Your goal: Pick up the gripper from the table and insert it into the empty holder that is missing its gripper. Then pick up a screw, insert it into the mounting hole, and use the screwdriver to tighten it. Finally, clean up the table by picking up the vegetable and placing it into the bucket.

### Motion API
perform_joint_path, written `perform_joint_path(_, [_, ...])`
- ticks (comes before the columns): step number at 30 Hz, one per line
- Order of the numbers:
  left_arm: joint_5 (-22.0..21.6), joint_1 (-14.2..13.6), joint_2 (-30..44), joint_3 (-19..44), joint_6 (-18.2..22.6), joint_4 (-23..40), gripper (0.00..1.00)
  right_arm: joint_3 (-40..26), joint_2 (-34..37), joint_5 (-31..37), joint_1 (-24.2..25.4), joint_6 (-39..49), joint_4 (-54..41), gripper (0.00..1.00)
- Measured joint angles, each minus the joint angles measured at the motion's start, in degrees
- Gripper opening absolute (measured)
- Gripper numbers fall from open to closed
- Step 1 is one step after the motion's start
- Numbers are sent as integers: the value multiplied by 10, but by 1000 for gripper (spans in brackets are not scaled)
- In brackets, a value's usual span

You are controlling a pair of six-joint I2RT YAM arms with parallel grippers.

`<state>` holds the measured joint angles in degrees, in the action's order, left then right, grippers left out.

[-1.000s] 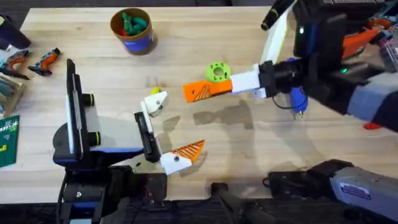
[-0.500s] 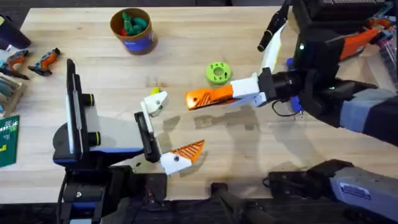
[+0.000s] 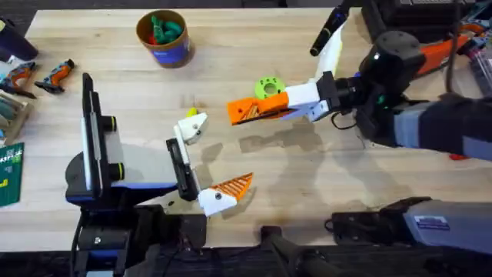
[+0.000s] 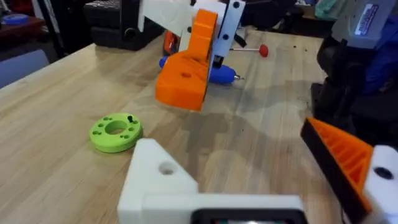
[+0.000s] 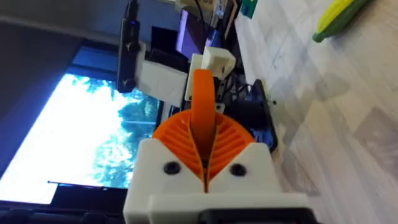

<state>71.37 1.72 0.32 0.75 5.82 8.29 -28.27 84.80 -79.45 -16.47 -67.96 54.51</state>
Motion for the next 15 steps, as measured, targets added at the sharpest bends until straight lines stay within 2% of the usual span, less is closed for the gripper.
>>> perform_joint_path(6, [0, 0, 0, 0, 0, 0, 986, 0, 44, -24, -13, -76, 93, 12])
perform_joint_path(15, [0, 0, 0, 0, 0, 0, 986, 1, 76, -19, -38, -105, 107, 12])
